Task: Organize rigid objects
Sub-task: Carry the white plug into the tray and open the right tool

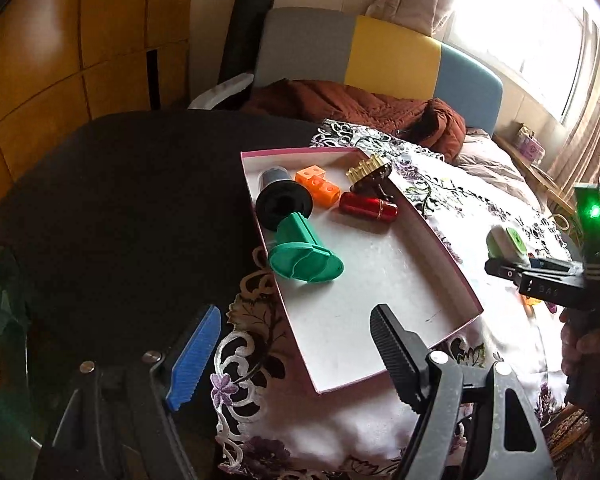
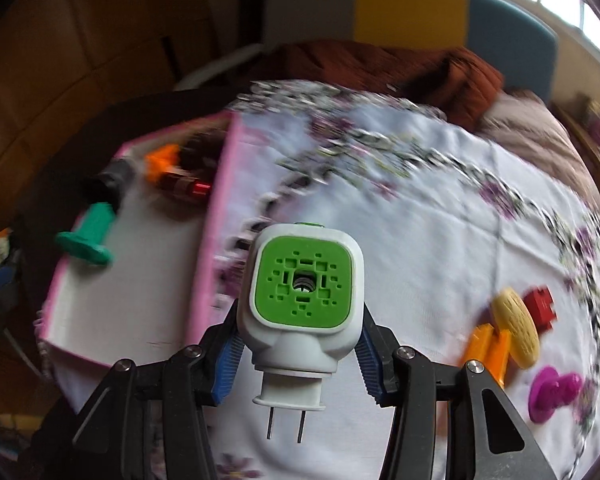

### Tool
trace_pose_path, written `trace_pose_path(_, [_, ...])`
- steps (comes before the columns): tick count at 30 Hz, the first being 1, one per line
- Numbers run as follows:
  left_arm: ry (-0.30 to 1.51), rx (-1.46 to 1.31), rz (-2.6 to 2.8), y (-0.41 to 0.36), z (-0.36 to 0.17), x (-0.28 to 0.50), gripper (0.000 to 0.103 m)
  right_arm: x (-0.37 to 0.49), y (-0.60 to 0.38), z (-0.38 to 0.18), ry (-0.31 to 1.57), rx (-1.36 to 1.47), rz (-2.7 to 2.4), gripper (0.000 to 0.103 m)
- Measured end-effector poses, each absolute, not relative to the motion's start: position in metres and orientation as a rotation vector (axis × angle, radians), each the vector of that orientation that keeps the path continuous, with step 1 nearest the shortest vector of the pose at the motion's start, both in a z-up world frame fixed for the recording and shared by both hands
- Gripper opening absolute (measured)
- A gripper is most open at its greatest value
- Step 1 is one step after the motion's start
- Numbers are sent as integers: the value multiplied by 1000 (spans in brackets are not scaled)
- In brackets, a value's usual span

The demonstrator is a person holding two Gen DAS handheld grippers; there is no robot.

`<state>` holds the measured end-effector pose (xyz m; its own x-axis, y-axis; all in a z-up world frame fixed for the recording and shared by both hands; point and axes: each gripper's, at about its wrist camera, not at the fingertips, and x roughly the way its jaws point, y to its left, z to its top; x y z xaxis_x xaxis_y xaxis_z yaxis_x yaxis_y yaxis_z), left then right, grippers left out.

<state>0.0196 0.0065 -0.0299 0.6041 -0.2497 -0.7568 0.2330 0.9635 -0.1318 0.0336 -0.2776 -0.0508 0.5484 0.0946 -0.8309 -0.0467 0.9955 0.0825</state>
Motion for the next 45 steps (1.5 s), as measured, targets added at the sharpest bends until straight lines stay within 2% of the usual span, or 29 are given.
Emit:
trace_pose_path(9, [887,-28,-281,7,-33,19,79,43,-218,-38,987,-41,213,51])
trace_pose_path(28, [906,-40,-278,9,-38,23,75,96,-179,-62,1070,-187,238,51])
trace_pose_path(37, [918,-50,-271,12,-41,27,75,114,-159,-62,1049,-273,273,50])
trace_pose_path(39, [917,-56,-268,13,-41,28,75,110,-152,-65,1053,-305,287,47])
trace_pose_path(41, [918,-59,-269,13,-42,28,75,111,-151,-73,1071,-324,270,37])
trace_pose_path(43, [924,-55,-274,11,-43,28,75,116,-153,-81,1098,-337,229,37])
trace_pose_path(45, [927,-56,-278,11,-44,28,75,119,-158,-85,1097,-333,208,33])
